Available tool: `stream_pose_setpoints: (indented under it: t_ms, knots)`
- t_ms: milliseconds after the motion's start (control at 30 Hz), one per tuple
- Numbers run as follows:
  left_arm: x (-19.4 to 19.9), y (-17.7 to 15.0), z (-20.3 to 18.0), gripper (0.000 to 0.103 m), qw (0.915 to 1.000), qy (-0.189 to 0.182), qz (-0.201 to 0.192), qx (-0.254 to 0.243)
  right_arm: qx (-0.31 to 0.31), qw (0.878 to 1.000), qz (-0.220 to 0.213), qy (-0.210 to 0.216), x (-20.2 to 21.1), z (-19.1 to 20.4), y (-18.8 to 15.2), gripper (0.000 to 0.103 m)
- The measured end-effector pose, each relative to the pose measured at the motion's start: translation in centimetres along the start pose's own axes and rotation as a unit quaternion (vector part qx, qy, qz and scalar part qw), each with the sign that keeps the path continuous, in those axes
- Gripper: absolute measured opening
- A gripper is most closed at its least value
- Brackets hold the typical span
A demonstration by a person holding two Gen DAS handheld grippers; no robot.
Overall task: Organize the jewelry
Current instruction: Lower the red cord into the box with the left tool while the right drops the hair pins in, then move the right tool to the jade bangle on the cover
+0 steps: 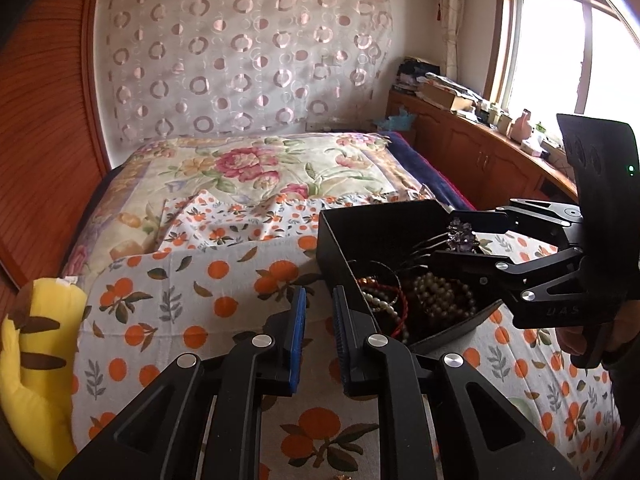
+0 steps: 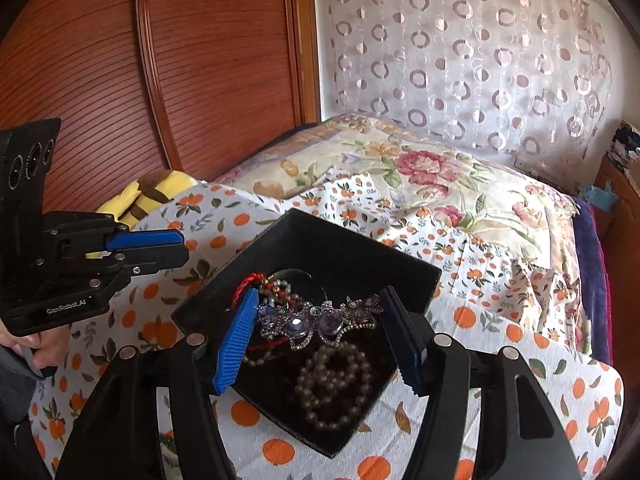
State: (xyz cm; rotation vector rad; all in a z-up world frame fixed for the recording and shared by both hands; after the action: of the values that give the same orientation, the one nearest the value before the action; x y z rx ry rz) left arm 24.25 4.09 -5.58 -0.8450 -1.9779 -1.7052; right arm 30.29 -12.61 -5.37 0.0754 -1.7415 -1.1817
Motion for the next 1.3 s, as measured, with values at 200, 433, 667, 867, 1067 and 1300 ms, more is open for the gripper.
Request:
stream_pose_setpoints:
  t_ms: [200, 433, 667, 867, 1067, 1300]
  knots:
    - [0.2, -0.1, -0.1, 0.025, 1.0000, -0.003, -0.003, -0.001, -0.002, 1.000, -0.005, -0.006, 0.9, 0.2, 0.0, 0.068]
    - [0.5, -0.1, -0.4, 0.029, 1.0000, -0.005, -0.006, -0.002, -0.018, 0.999, -0.017, -0.023, 3.9, 0.0, -1.2, 0.068]
    - [1.9, 0.1, -2.0, 0.032, 0.9997, -0.010, -0.012, -0.018, -0.015, 1.000, -0.007, -0.022, 6.6, 1.9, -4.5, 0.068]
    - [3.3, -0.7, -3.1, 0.033, 0.9993, -0.014, -0.010, -0.033, -0.010, 1.000, 0.020, -0.008, 6.9, 4.4, -8.2, 0.068]
    - [4.4, -2.9, -3.5, 0.033, 0.9993, -0.018, 0.002, -0.033, -0.012, 0.999, 0.042, 0.002, 6.3, 5.6, -10.2, 0.035]
    - [4.4, -6.8, -3.8, 0.033, 0.9988, -0.022, 0.035, -0.025, -0.037, 0.997, 0.065, 0.038, 5.6, 5.4, -12.1, 0.017]
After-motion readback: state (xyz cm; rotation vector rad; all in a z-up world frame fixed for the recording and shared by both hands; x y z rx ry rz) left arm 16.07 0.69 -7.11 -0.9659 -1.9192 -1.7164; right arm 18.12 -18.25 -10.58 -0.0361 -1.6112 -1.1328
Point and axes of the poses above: each gripper's, at about its wrist camera, not at the fingertips, and x roughly against the way its jaws point, z to its left, y to its top, the point moved 3 cm from there along -x, roughly the way its jaws point, and after that the axes turned 8 degrees about x, right-handed, at the moved point
